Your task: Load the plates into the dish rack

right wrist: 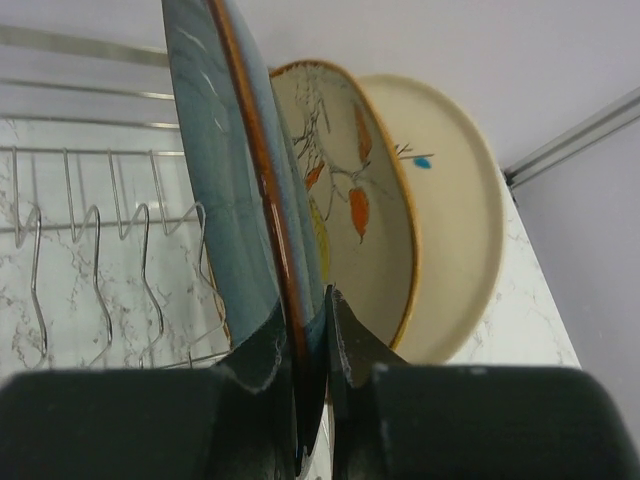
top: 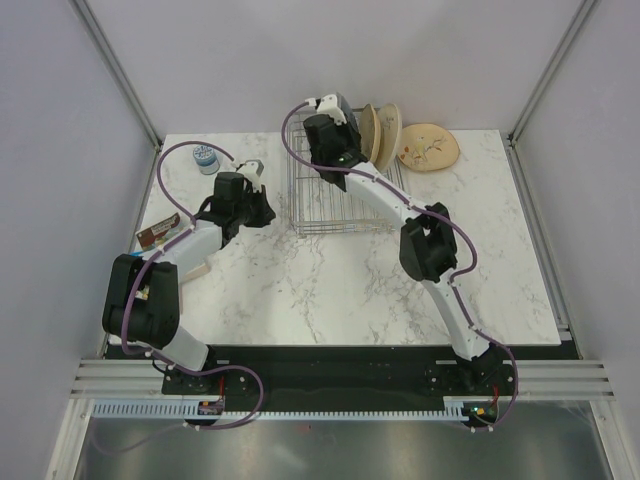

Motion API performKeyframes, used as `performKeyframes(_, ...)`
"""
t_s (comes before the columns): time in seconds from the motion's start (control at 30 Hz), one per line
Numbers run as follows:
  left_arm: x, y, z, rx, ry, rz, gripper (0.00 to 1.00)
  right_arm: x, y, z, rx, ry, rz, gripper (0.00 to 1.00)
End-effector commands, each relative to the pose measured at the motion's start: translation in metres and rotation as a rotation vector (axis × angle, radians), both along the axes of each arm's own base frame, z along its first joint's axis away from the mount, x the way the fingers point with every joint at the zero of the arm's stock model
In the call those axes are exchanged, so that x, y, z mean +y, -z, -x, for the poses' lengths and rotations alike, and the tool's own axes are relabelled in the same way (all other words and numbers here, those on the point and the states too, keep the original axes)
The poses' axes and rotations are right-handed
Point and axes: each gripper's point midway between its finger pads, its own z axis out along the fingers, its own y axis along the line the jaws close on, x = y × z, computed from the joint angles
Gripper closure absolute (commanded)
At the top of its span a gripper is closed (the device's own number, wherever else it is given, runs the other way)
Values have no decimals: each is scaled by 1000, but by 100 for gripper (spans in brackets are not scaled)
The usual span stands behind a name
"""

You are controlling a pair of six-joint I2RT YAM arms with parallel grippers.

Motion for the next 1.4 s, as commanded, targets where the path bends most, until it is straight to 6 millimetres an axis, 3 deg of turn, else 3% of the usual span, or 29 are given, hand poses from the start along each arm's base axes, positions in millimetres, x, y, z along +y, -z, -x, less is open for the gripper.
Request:
performKeyframes(0.0, -2, -6, -5, -27, 5, 14, 98, -3, -10, -5, -71, 44, -64, 100)
performKeyframes(0.1, -3, -9, -6, -32, 16, 18, 95, 0, 2, -6, -43, 28, -54, 95)
performKeyframes(0.13, -1, -5, -2, -5, 15, 10, 91, 0, 2, -5, -37, 24, -52, 82)
performKeyframes(0.2, 2, -8, -3, -5, 11, 5, 79, 0, 5, -3, -20, 10, -41, 67)
performKeyframes(0.23, 3, -9, -4, -7, 10, 2, 75, -1, -5, -1, -23, -1, -35, 52)
performKeyframes(0.3, 7, -13, -4, -14, 7, -11, 68, -5, -2, 5, 2, -13, -4, 39)
performKeyframes(0.33, 9, -14, -4, -17, 4, -18, 66, -8, -19, 9, -23, -15, -12, 29)
performKeyframes(0.4, 14, -17, -4, -23, 4, -33, 62, -16, -23, 16, -11, -20, 32, 18)
performKeyframes(0.47, 18, -19, -5, -28, 0, -46, 59, -28, -40, 29, -12, -26, 68, 15)
performKeyframes(0.5, 18, -20, -4, -29, 2, -48, 59, -33, -64, 36, -57, -25, 43, 13)
performKeyframes(0.53, 20, -25, -5, -42, -2, -49, 58, -37, -60, 42, -44, -28, 60, 13)
performKeyframes(0.6, 19, -29, -4, -50, 4, -47, 58, -46, -84, 51, -81, -21, 35, 13)
performKeyframes(0.73, 19, -38, -6, -73, 4, -47, 58, -62, -96, 53, -102, 12, 16, 13)
performKeyframes(0.97, 22, -51, -2, -97, 1, -55, 55, -68, -116, 56, -139, 7, -37, 11)
performKeyframes(1.03, 25, -59, 0, -112, -4, -66, 51, -94, -137, 57, -196, 48, -149, 6)
performKeyframes(1.07, 26, -71, 2, -145, -6, -65, 46, -108, -134, 57, -164, 55, -178, 2)
performKeyframes(1.1, 26, -76, 4, -159, -4, -67, 44, -151, -145, 52, -180, 99, -234, 2)
performKeyframes(1.13, 28, -80, 8, -163, -5, -69, 42, -168, -144, 47, -178, 91, -300, 2)
performKeyframes(1.17, 30, -85, 12, -168, -16, -66, 41, -171, -138, 37, -133, -20, -331, 2)
performKeyframes(1.2, 28, -102, 20, -210, -13, -44, 41, -204, -134, 32, -118, -16, -322, 2)
performKeyframes(1.23, 26, -100, 28, -211, 2, -30, 35, -217, -115, 30, -4, -79, -132, 2)
performKeyframes(1.27, 23, -103, 34, -223, 21, -28, 25, -214, -101, 24, 65, -182, -35, 2)
performKeyframes(1.3, 21, -113, 42, -256, 35, -24, 24, -232, -80, 21, 150, -192, 95, 2)
performKeyframes(1.33, 20, -106, 48, -251, 57, -38, 24, -249, -41, 26, 246, -177, 183, 2)
performKeyframes(1.37, 22, -102, 53, -244, 61, -48, 24, -267, -50, 20, 195, -161, 276, 4)
